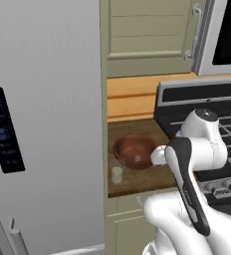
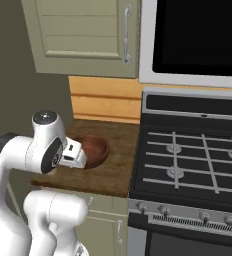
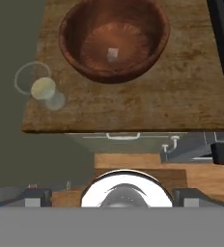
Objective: Grab a lemon wedge from the fridge and one ice cube from the ice bowl, and put them in the glass of lemonade.
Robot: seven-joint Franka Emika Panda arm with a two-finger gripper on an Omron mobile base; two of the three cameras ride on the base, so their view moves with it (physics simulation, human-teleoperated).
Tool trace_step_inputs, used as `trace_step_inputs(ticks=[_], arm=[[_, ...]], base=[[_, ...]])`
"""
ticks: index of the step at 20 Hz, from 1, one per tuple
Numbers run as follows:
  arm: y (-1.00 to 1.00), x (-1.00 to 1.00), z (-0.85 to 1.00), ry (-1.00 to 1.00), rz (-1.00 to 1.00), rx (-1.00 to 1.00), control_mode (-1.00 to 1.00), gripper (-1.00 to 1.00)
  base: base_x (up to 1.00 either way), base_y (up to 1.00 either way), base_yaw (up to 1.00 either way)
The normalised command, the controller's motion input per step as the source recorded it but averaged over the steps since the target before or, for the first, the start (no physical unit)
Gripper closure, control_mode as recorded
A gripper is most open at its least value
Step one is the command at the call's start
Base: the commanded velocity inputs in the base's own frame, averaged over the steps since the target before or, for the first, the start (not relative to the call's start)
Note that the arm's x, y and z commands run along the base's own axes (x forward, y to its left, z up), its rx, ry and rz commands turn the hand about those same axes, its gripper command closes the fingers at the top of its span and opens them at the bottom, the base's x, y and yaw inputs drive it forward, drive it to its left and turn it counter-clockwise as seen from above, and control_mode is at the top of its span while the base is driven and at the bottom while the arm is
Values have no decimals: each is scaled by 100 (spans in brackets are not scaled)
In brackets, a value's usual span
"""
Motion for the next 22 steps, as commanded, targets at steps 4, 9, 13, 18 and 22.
trace_step_inputs(ticks=[4,9,13,18,22], arm=[[0,0,0,0,0,0,100,-100],[0,0,0,0,0,0,100,-100],[0,0,0,0,0,0,100,-100],[0,0,0,0,0,0,100,-100],[0,0,0,0,0,0,100,-100]], base=[[-100,29,0],[-38,98,0],[0,100,0],[-1,100,0],[0,94,0]])
